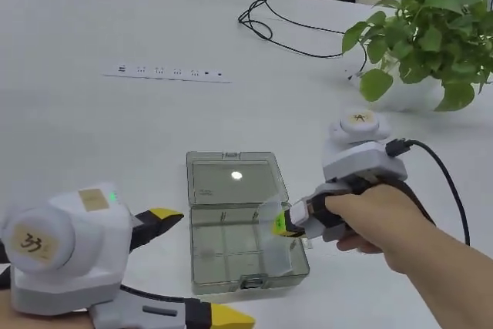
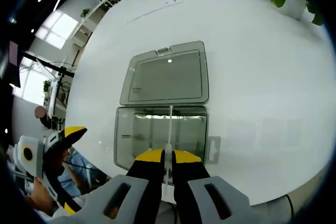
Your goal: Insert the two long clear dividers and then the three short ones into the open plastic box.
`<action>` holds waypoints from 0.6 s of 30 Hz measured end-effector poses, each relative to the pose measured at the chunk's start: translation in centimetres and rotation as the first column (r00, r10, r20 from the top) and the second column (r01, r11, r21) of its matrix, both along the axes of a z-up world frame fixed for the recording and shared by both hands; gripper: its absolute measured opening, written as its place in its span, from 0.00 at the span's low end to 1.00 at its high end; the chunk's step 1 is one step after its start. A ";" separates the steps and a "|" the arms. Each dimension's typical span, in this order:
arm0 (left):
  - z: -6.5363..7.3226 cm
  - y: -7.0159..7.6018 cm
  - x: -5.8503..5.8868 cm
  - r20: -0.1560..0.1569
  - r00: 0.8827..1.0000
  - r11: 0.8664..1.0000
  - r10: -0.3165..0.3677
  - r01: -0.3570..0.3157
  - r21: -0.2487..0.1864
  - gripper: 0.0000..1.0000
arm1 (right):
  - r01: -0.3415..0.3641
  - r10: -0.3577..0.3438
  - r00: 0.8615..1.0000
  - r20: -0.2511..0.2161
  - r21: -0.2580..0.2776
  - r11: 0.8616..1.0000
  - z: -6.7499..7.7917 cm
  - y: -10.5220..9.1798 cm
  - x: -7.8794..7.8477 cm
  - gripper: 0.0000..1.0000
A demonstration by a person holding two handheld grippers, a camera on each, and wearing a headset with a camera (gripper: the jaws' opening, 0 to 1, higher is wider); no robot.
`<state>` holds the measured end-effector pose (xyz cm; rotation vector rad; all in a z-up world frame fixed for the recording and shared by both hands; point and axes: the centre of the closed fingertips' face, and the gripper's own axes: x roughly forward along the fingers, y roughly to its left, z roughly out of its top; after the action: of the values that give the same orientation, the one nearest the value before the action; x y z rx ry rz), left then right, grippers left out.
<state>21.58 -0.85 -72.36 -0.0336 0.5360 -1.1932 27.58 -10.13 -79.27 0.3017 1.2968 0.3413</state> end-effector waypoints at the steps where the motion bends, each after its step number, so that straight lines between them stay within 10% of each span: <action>1: 0.0 0.0 0.0 0.000 1.000 1.000 0.000 0.000 -0.001 1.00 | 0.002 -0.002 1.000 -0.001 -0.001 1.000 0.0 0.0 -0.1 0.06; 18: 0.0 -0.3 0.2 -0.009 1.000 1.000 -0.001 0.001 -0.010 0.99 | 0.001 -0.001 1.000 -0.006 -0.016 1.000 -0.5 0.2 -0.3 0.06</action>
<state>21.76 -1.13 -72.39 -0.0472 0.5380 -1.1977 27.31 -9.94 -79.79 0.2898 1.3051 0.3295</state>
